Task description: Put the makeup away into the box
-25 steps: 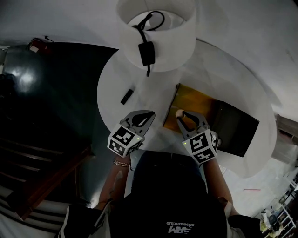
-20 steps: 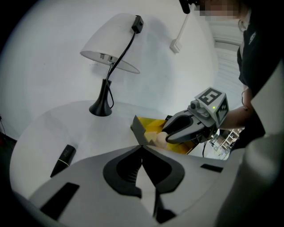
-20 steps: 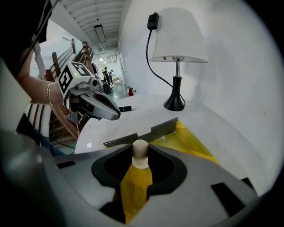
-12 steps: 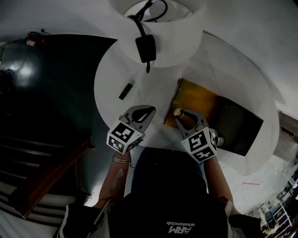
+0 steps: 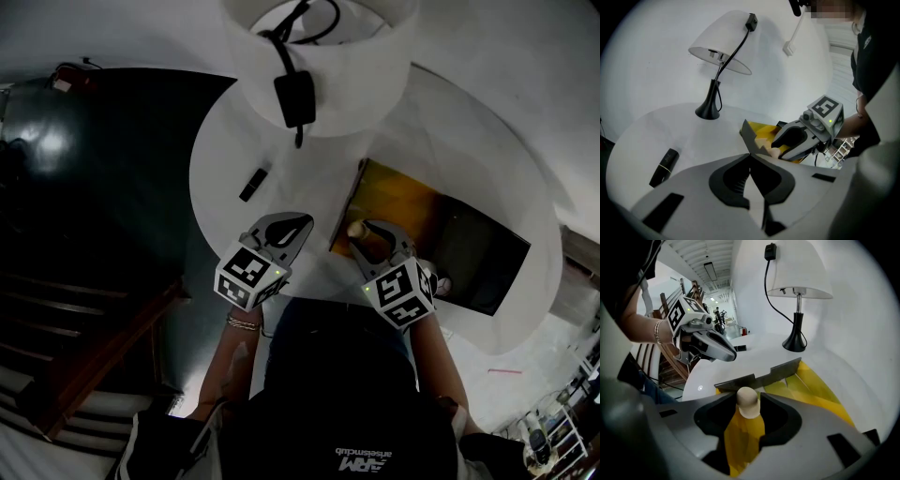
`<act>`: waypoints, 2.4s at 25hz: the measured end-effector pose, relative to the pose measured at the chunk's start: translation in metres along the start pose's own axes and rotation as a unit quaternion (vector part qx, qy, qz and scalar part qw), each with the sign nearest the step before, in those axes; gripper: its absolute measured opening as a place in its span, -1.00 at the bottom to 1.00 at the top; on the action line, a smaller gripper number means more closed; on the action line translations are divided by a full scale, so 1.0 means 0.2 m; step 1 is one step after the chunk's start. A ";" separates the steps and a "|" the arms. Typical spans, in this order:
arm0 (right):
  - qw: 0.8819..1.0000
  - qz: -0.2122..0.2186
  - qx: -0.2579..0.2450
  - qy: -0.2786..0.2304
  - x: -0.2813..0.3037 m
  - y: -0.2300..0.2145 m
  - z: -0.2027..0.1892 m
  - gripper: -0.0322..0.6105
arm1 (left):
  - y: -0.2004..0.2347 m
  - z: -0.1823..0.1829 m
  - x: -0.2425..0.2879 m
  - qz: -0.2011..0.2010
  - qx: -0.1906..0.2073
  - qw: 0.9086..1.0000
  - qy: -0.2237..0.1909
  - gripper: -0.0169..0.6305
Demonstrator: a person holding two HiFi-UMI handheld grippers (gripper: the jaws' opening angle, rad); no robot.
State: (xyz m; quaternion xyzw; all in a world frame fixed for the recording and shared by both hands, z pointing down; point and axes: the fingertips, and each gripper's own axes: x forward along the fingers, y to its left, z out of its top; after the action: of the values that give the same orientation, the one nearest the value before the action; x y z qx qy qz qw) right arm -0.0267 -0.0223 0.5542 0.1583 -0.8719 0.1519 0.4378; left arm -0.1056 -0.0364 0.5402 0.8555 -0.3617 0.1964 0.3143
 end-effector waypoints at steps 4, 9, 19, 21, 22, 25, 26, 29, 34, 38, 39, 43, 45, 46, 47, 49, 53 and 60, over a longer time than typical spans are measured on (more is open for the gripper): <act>1.000 -0.001 0.000 0.007 0.00 0.01 -0.02 -0.31 | -0.01 0.02 0.01 -0.003 0.006 1.000 -0.003 -0.90; 1.000 -0.011 0.004 -0.004 -0.04 0.00 0.01 -0.30 | -0.03 0.04 0.00 -0.005 0.011 1.000 -0.007 -0.90; 0.998 -0.053 0.008 -0.024 -0.17 -0.03 0.07 -0.30 | -0.09 0.15 -0.03 -0.027 0.045 0.998 -0.019 -0.90; 0.997 -0.065 0.011 -0.029 -0.19 -0.04 0.09 -0.30 | -0.10 0.18 -0.04 -0.035 0.053 0.998 -0.021 -0.90; 0.997 -0.071 0.013 -0.031 -0.21 -0.04 0.09 -0.30 | -0.11 0.19 -0.04 -0.039 0.057 0.997 -0.022 -0.90; 0.995 -0.089 0.024 -0.039 -0.23 -0.04 0.10 -0.30 | -0.12 0.22 -0.04 -0.052 0.070 0.996 -0.023 -0.90; 0.994 -0.095 0.028 -0.042 -0.25 -0.04 0.11 -0.30 | -0.13 0.22 -0.04 -0.056 0.075 0.995 -0.023 -0.90; 0.992 -0.113 0.037 -0.050 -0.28 -0.04 0.11 -0.30 | -0.13 0.23 -0.05 -0.064 0.086 0.994 -0.019 -0.90; 0.984 -0.153 0.061 -0.060 -0.37 -0.08 0.06 -0.30 | -0.18 0.26 -0.03 -0.085 0.105 0.991 -0.020 -0.90; 0.977 -0.182 0.087 -0.064 -0.44 -0.12 0.00 -0.30 | -0.24 0.26 -0.02 -0.101 0.117 0.988 -0.013 -0.90; 0.976 -0.187 0.092 -0.066 -0.46 -0.13 -0.02 -0.30 | -0.25 0.26 -0.01 -0.105 0.119 0.987 -0.010 -0.90; 0.969 -0.208 0.113 -0.067 -0.54 -0.17 -0.10 -0.30 | -0.31 0.26 0.02 -0.118 0.129 0.985 -0.001 -0.90; 0.966 -0.216 0.122 -0.067 -0.57 -0.19 -0.15 -0.30 | -0.34 0.27 0.04 -0.124 0.133 0.983 -0.001 -0.90; 0.965 -0.219 0.126 -0.067 -0.58 -0.19 -0.17 -0.30 | -0.36 0.27 0.05 -0.126 0.136 0.983 0.001 -0.90; 0.964 -0.222 0.129 -0.067 -0.60 -0.20 -0.19 -0.31 | -0.38 0.27 0.06 -0.128 0.138 0.982 0.002 -0.90; 0.962 -0.228 0.136 -0.067 -0.63 -0.21 -0.23 -0.31 | -0.41 0.27 0.08 -0.133 0.143 0.981 0.005 -0.90; 0.960 -0.233 0.143 -0.067 -0.68 -0.21 -0.30 -0.30 | -0.49 0.27 0.12 -0.140 0.147 0.979 0.010 -0.90; 0.958 -0.236 0.150 -0.064 -0.75 -0.21 -0.41 -0.30 | -0.61 0.27 0.18 -0.148 0.155 0.977 0.013 -0.90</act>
State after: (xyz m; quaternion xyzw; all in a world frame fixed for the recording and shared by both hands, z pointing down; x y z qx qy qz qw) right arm 0.1350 -0.0047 0.4843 0.4327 -0.8031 0.1626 0.3761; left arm 0.0155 -0.0251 0.4728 0.9352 -0.1921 0.2123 0.2085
